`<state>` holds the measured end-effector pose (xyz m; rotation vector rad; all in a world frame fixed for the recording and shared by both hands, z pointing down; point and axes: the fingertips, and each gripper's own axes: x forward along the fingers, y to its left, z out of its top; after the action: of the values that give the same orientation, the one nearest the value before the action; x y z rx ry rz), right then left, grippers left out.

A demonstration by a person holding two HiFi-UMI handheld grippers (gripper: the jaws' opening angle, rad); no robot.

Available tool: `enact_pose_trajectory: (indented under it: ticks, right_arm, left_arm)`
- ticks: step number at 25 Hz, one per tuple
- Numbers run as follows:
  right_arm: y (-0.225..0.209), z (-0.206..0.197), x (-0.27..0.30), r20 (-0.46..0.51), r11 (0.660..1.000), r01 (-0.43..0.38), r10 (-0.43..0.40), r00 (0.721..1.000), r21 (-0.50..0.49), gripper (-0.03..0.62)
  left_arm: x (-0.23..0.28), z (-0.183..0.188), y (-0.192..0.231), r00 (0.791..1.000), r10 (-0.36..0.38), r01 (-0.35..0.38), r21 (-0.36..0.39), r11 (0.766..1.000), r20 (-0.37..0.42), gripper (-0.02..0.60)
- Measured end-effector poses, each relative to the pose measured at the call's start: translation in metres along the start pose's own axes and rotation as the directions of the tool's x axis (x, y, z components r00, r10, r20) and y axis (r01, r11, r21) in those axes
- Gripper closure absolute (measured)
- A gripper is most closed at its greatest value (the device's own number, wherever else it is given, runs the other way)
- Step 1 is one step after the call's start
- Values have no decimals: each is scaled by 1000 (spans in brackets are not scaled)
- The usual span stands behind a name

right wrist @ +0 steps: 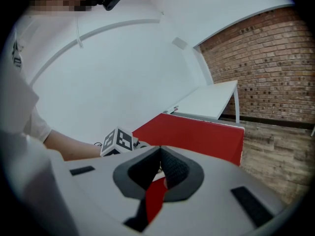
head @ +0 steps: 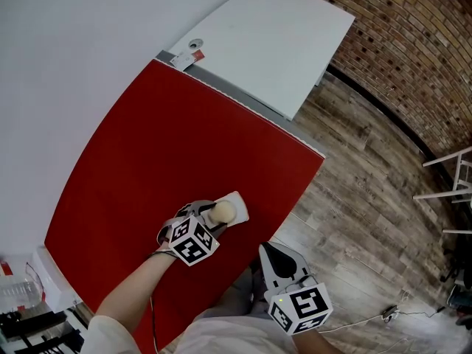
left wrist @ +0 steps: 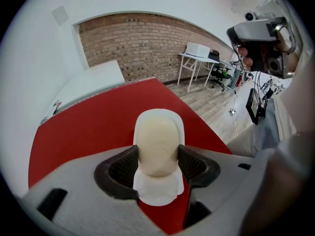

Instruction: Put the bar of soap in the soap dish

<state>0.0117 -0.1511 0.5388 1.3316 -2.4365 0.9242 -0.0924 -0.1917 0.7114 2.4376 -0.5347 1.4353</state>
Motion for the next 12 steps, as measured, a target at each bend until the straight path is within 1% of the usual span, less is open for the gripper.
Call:
enact_pose_trajectory:
  ticks: [5,12]
  right_arm:
    - [-2,-1,2,-2,1000,2,-2,1000,3,588]
    - [-5,-1,4,-1,1000,4,-4,1000,9,588]
  left_arm:
    - [4,0,-1,1000,-19,20,6,1000,-20,321]
    - [5,1,-1,999,-31,31,11,999,-19,319]
